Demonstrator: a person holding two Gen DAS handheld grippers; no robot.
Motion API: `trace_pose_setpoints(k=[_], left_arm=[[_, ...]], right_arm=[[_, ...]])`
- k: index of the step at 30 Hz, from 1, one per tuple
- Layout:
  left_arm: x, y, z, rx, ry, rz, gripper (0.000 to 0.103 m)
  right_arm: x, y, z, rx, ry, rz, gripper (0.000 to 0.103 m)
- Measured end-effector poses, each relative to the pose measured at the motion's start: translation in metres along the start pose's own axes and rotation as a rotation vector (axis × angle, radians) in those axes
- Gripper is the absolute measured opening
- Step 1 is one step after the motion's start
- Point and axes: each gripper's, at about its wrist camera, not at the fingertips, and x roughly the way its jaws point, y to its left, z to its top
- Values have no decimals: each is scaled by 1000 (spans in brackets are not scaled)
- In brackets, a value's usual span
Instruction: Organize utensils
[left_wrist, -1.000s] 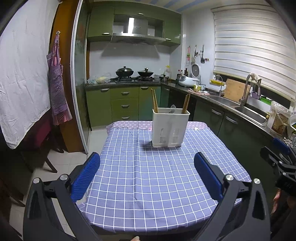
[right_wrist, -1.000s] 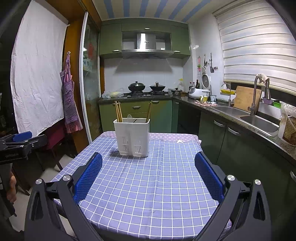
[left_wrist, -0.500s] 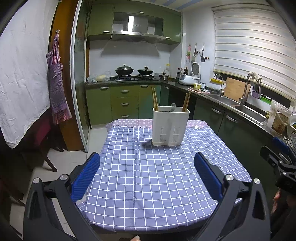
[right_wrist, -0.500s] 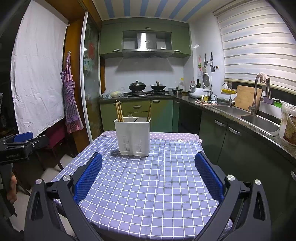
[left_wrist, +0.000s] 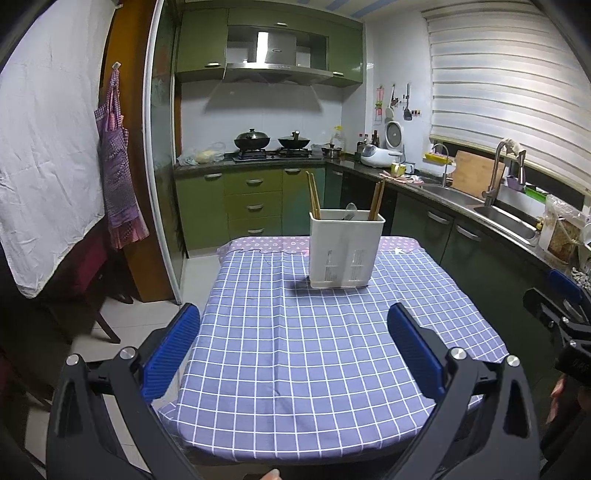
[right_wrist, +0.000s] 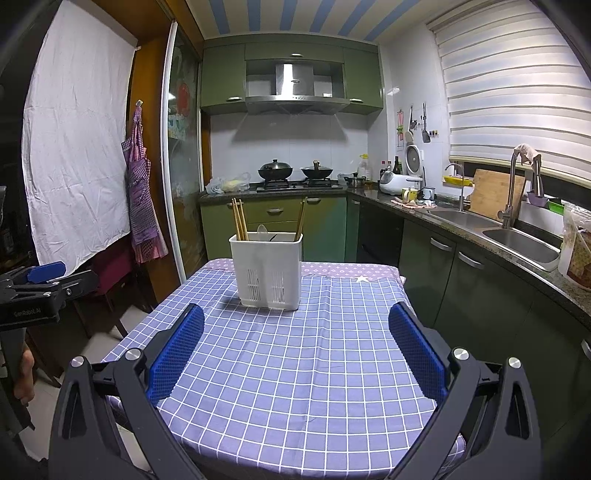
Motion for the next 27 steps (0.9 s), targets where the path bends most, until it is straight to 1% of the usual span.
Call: trace_pose_setpoints(k=[8,18,22,26,27], left_arm=[[1,0,0,-9,14,-22,97],[3,2,-1,-7,24,-24,97],[7,4,-1,-18,41,-27,97],[13,6,1,-40,75,-86,97],[13,6,2,-38,70,-90,97]], right_arm=[[1,0,0,-1,2,1,98],[2,1,-4,-3,5,3,98],[3,2,-4,-3,6,2,98],[5,2,-6,-5,9,2,99],[6,2,-6,-5,9,3,99]])
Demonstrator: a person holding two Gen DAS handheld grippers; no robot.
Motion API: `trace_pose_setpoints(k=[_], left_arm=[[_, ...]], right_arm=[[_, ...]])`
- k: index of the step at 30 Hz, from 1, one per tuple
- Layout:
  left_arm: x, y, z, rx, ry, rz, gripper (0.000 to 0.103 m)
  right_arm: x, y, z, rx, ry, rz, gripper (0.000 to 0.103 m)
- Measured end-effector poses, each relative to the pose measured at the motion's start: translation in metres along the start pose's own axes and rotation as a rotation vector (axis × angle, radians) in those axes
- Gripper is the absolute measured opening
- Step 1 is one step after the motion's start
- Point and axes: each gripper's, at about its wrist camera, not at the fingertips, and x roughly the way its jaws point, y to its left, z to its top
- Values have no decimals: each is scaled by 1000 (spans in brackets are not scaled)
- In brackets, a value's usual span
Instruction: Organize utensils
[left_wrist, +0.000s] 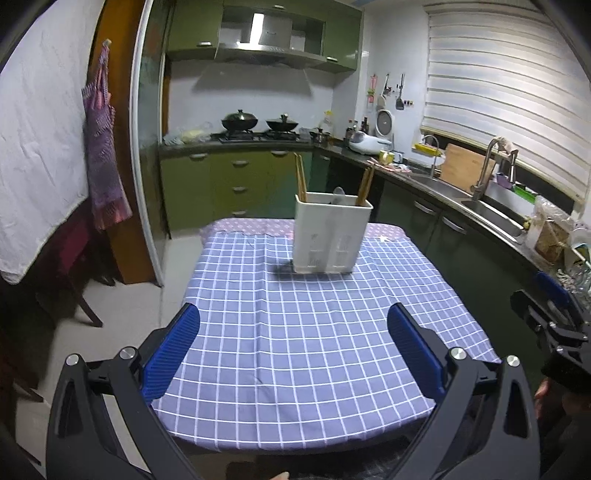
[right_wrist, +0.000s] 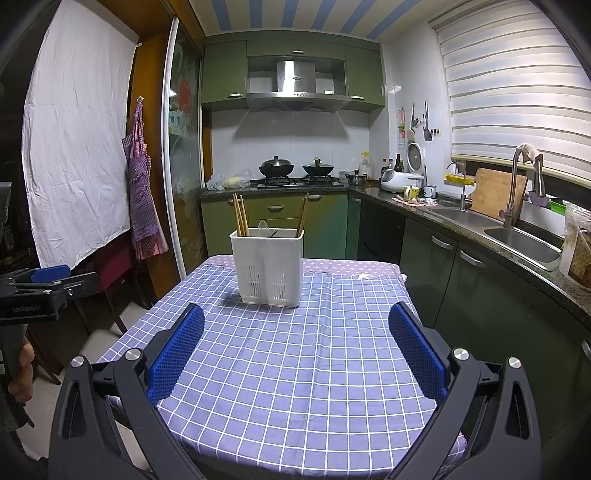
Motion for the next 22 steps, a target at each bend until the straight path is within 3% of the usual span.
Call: trace_pose_setpoints(k=[7,12,15,22], left_arm=[[-19,-9,-4,34,-131,94,97],[-18,-12,-4,68,-116,117,97],[-12,-12,-4,61,-72,82,97],[-6,-8,-4,71,-60,119,97]], right_arm=[[3,-1,-4,0,7,3,98],[4,-3,-4,-1,10,6,98],[5,-3,-4,0,10,7,98],[6,-6,-4,7,17,6,99]])
